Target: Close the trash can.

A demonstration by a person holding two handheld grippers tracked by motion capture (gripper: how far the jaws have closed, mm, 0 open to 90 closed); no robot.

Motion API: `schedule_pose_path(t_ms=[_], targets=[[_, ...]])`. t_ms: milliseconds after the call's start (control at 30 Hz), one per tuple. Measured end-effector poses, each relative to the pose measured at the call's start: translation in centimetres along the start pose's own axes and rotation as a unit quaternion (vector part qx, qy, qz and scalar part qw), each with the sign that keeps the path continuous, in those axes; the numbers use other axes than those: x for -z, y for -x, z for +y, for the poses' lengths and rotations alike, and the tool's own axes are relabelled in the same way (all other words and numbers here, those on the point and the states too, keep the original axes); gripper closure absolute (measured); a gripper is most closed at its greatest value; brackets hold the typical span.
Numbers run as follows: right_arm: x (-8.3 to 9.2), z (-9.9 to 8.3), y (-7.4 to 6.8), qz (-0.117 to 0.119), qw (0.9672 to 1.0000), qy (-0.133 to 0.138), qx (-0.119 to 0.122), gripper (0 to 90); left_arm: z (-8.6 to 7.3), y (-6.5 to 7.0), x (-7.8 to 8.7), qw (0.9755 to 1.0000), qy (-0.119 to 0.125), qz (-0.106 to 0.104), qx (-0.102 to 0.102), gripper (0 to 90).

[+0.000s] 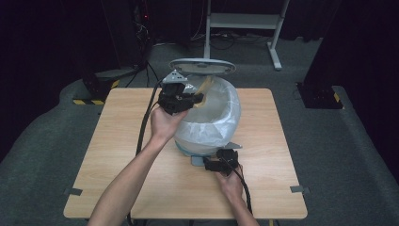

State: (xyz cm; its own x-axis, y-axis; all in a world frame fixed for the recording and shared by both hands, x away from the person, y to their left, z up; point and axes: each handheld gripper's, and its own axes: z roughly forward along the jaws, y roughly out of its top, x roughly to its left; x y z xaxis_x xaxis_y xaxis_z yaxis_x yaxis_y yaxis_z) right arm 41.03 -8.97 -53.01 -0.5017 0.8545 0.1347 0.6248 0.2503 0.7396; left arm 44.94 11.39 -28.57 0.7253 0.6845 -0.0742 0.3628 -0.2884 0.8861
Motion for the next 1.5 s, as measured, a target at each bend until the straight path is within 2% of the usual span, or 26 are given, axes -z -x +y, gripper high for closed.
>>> schedule_pose_path(t_ms=[67, 200, 333, 533, 600, 700, 733, 967, 1167, 1500], targets=[[0.0, 0.0, 0.0, 0.000, 1.0000, 0.000, 0.000, 11.3, 0.0, 0.1, -0.3, 1.0000, -0.006, -0.007, -0.001, 78.6], [0.0, 0.0, 0.1, 0.000, 1.0000, 0.001, 0.002, 11.3, -0.1, -0.2, -0.6, 0.9996, -0.005, -0.026, 0.012, 59.6], [0.0, 0.0, 0.0, 0.000, 1.0000, 0.001, 0.001, 11.4, -0.1, -0.1, -0.5, 0.9998, -0.007, -0.019, 0.009, 47.6], [0.0, 0.0, 0.0, 0.001, 1.0000, 0.000, -0.001, 11.5, -0.1, 0.1, -0.2, 0.9999, -0.002, -0.015, 0.003, 36.9], [0.0, 0.0, 0.1, -0.007, 1.0000, 0.000, 0.002, 11.5, 0.0, 0.1, -0.1, 0.9999, -0.001, -0.012, 0.000, 34.6], [0.0, 0.0, 0.0, -0.006, 1.0000, -0.002, 0.000, 11.6, 0.0, 0.1, 0.0, 1.0000, -0.001, -0.010, -0.001, 32.8], [0.0, 0.0, 0.0, -0.006, 1.0000, -0.002, 0.000, 11.6, 0.0, 0.1, 0.0, 1.0000, -0.006, 0.002, 0.000, 30.0], [0.0, 0.0, 0.1, -0.006, 1.0000, -0.002, 0.000, 11.8, 0.0, 0.3, 0.3, 0.9998, -0.004, 0.020, -0.003, 25.4], [0.0, 0.0, 0.1, -0.006, 1.0000, -0.002, 0.000, 11.8, -0.1, 0.0, 0.8, 0.9997, -0.005, 0.025, -0.003, 25.7], [0.0, 0.0, 0.1, -0.007, 1.0000, -0.001, 0.001, 11.9, -0.6, -1.0, 2.3, 0.9993, 0.006, 0.036, 0.011, 26.5]])
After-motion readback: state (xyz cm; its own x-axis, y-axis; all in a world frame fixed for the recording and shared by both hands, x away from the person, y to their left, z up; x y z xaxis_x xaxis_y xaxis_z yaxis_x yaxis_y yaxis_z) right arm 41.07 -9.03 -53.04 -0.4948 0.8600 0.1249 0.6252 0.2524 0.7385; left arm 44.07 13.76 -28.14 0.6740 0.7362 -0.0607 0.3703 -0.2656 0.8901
